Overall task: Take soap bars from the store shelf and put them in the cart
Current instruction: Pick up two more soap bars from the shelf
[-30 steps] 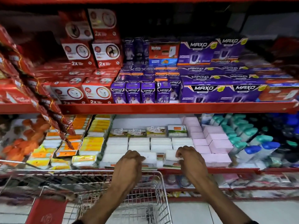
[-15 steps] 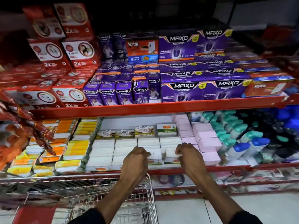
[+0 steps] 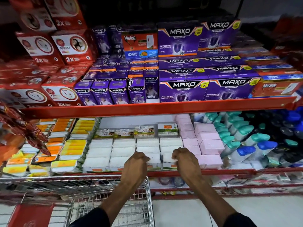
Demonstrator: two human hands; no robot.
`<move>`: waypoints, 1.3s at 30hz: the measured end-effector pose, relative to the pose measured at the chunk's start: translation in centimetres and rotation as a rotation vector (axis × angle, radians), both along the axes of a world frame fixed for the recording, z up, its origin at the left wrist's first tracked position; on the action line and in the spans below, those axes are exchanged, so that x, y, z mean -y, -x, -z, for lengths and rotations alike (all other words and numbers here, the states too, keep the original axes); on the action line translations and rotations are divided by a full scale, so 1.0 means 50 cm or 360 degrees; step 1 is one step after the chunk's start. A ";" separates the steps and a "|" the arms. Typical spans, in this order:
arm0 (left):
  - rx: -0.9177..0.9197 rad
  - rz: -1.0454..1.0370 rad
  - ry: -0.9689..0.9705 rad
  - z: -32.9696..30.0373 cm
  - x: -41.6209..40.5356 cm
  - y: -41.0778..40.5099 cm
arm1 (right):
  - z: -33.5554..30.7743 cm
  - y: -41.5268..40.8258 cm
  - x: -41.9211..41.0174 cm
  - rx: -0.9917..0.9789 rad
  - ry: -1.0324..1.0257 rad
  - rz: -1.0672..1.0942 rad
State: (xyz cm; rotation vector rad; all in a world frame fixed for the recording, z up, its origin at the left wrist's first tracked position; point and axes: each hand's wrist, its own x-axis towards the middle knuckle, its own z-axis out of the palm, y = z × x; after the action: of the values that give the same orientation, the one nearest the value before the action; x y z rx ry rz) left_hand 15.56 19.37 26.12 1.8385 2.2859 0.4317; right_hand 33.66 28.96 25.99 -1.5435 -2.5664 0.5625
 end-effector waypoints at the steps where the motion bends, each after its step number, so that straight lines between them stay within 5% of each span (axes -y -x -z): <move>1: 0.0001 -0.0003 0.0002 0.005 -0.001 -0.002 | 0.004 0.001 0.000 -0.0001 0.0004 -0.0013; 22: -0.0064 0.0033 0.0038 0.054 -0.007 -0.003 | 0.056 -0.001 -0.006 -0.0005 0.0061 -0.0169; 39: -0.0207 0.0103 0.0112 0.074 -0.009 -0.001 | 0.091 0.000 0.017 -0.0045 -0.0211 -0.0306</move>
State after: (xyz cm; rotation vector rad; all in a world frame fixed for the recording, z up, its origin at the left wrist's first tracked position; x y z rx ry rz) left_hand 15.62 19.82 22.44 1.9524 2.2835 0.2250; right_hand 33.67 28.13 21.42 -1.2482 -2.6873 0.4176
